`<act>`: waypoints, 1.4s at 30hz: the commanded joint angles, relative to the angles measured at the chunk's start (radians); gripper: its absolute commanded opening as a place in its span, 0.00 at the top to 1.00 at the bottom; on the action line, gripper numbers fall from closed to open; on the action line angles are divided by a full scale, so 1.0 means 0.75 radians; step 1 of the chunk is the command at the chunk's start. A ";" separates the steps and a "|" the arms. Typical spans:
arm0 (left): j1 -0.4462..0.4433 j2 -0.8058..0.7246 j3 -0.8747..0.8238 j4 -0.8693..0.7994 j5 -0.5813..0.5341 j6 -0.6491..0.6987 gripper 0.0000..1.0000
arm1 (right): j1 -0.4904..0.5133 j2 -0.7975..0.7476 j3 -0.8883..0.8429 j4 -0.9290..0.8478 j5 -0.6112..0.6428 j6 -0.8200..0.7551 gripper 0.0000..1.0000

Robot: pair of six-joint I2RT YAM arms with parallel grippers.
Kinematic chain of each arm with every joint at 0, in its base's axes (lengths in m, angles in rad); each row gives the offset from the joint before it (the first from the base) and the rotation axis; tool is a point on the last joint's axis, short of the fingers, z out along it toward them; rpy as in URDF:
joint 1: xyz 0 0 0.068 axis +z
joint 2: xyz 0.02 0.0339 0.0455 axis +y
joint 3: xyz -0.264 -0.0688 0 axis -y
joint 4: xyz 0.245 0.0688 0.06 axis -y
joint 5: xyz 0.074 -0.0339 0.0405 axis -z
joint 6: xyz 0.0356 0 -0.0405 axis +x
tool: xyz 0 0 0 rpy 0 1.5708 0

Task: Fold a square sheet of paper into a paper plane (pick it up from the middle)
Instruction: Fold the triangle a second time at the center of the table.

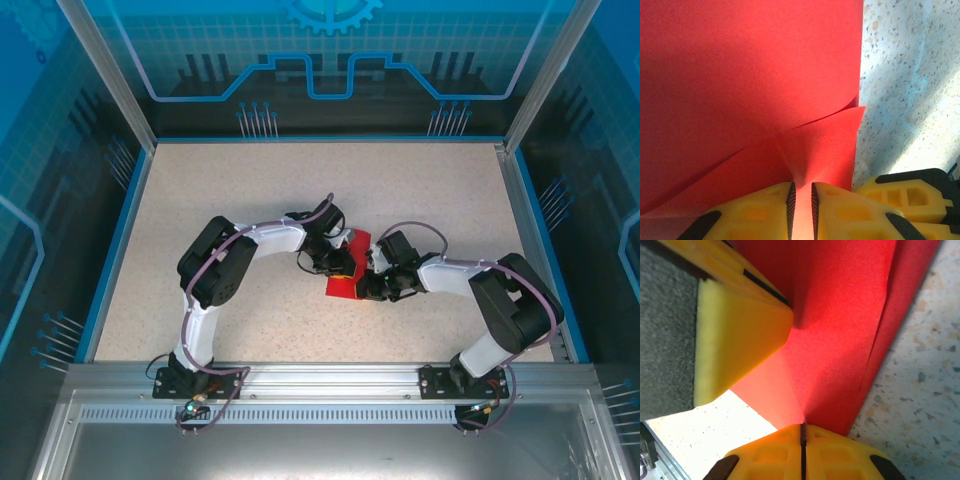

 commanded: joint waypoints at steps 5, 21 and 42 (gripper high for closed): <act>0.025 -0.002 0.070 -0.025 0.037 0.008 0.78 | 0.023 0.008 -0.037 -0.106 0.108 -0.053 0.92; 0.076 0.074 0.173 -0.121 -0.010 0.109 0.77 | 0.024 -0.035 -0.032 -0.139 0.115 -0.057 0.92; 0.080 0.115 0.179 -0.116 -0.068 0.137 0.76 | 0.049 -0.071 0.210 -0.188 0.135 -0.103 0.81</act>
